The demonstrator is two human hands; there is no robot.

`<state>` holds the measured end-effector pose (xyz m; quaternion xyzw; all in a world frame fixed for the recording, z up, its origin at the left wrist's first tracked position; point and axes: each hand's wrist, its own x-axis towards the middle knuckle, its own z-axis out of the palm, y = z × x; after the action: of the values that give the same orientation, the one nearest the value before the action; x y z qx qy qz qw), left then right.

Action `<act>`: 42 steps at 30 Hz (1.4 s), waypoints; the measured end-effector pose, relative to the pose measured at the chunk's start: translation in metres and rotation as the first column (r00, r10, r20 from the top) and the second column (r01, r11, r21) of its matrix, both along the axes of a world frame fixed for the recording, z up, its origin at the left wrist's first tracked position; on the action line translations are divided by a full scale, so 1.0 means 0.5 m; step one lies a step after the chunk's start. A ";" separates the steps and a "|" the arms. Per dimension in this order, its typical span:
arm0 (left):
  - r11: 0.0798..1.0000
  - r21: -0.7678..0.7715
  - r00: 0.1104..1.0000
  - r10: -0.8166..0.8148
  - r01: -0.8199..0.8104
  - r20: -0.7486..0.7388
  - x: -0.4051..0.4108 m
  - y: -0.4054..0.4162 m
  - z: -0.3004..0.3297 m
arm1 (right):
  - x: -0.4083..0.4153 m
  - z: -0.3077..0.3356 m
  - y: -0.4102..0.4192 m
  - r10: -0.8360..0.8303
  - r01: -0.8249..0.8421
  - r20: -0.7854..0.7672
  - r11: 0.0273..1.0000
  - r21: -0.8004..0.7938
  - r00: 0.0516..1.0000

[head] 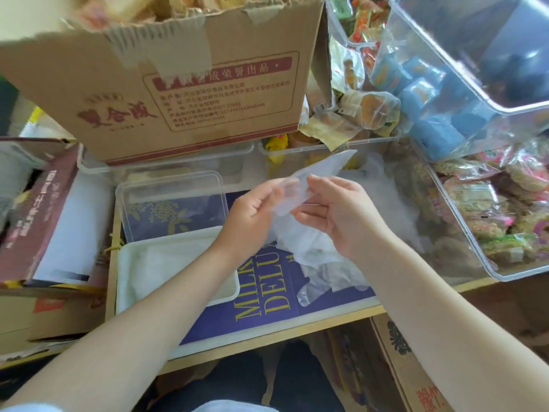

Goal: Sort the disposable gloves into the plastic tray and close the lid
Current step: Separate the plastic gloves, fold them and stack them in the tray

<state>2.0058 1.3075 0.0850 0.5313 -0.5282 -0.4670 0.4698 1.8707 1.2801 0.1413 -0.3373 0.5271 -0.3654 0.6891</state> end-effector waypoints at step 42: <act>0.756 0.490 0.900 -0.390 0.434 -0.196 0.059 0.008 -0.003 | -0.134 -0.081 -0.060 0.192 -0.221 -0.118 0.920 -0.323 0.974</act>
<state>2.0354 1.3117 0.0834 0.4896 -0.4655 -0.7054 0.2145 1.8038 1.2501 0.1010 -0.5178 0.4474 -0.3602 0.6341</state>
